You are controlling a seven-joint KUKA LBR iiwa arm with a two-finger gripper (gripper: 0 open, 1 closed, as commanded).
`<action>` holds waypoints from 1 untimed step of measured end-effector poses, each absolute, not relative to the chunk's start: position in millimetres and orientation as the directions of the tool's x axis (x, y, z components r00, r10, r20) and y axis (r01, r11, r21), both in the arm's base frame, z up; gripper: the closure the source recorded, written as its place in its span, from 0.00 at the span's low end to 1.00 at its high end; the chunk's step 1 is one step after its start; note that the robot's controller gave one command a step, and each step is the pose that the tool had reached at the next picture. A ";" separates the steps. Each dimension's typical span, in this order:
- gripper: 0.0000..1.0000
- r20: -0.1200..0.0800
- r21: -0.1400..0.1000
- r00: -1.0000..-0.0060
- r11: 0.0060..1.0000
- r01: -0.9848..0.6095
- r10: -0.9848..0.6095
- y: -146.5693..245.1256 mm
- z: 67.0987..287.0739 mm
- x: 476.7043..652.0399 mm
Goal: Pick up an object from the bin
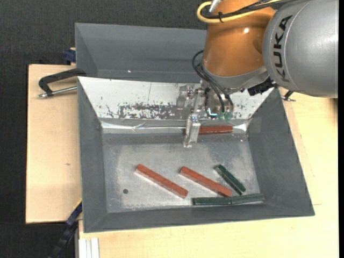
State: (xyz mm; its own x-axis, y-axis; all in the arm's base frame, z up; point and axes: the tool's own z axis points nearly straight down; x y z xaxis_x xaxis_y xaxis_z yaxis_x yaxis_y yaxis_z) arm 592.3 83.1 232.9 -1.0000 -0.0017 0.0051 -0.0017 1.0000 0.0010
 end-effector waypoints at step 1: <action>0.00 -0.004 0.002 -1.000 1.000 0.000 0.000 82.7 237.8 593.8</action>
Offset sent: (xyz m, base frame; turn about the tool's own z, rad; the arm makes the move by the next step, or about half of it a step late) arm -0.0562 -0.0532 -0.0589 0.0152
